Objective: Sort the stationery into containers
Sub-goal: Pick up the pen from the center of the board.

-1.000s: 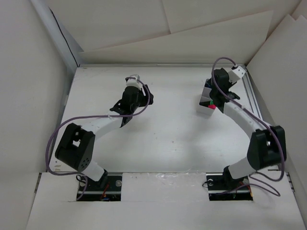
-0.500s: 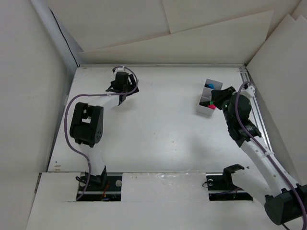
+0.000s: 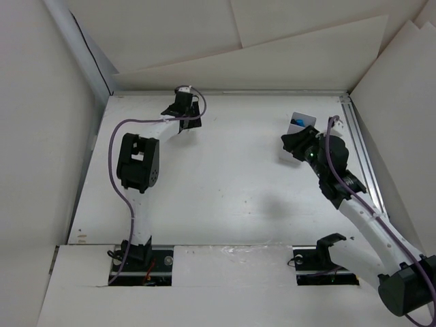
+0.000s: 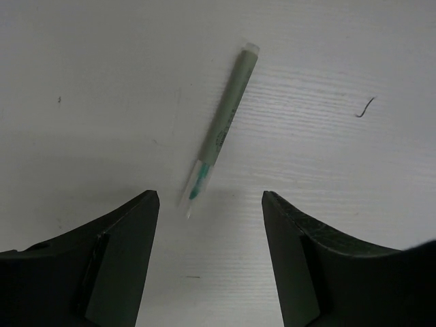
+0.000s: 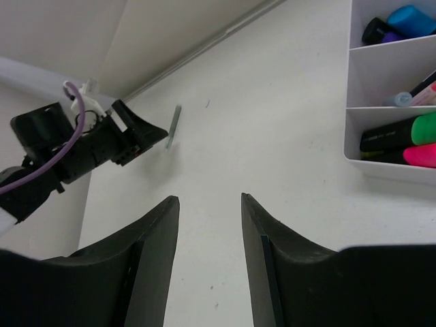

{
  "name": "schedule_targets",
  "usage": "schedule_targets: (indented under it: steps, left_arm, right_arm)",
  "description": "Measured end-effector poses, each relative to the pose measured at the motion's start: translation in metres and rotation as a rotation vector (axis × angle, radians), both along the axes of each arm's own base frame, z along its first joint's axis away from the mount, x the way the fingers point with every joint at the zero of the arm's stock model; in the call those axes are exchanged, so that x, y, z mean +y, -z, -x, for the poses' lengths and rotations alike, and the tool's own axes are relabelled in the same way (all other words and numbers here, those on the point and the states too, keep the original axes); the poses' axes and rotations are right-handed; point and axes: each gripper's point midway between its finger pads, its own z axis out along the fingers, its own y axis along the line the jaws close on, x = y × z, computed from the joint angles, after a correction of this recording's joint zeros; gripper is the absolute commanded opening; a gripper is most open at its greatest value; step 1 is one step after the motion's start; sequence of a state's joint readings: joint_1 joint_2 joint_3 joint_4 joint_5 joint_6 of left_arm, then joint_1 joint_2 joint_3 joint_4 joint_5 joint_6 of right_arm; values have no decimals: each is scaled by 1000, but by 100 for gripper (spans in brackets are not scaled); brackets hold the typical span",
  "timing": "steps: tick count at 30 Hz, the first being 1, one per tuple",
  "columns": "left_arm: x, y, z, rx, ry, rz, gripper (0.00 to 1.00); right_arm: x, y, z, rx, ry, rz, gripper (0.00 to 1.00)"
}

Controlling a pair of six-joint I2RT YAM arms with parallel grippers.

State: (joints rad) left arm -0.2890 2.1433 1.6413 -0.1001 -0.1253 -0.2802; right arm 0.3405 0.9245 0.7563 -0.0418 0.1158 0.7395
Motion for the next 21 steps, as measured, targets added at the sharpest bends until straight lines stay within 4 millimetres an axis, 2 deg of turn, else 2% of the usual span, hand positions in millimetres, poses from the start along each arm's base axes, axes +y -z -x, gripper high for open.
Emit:
schedule_targets:
  steps: [3, 7, 11, 14, 17, 21]
  left_arm:
    - [3, 18, 5, 52, 9, -30, 56]
    - [4, 31, 4, 98, 20, -58, 47]
    - [2, 34, -2, 107, 28, -71, 38]
    - [3, 37, -2, 121, 34, -82, 25]
    - [5, 39, -2, 125, 34, -93, 24]
    - [8, 40, -2, 127, 25, -111, 11]
  right_arm:
    - [5, 0, 2, 0, -23, 0, 48]
    - [8, 0, 3, 2, -34, 0, 48]
    - [9, 1, 4, 3, -38, 0, 48]
    - [9, 1, 4, 2, -40, 2, 48]
    - [9, 1, 4, 2, -43, 5, 48]
    - [10, 1, 5, 1, -46, 8, 48]
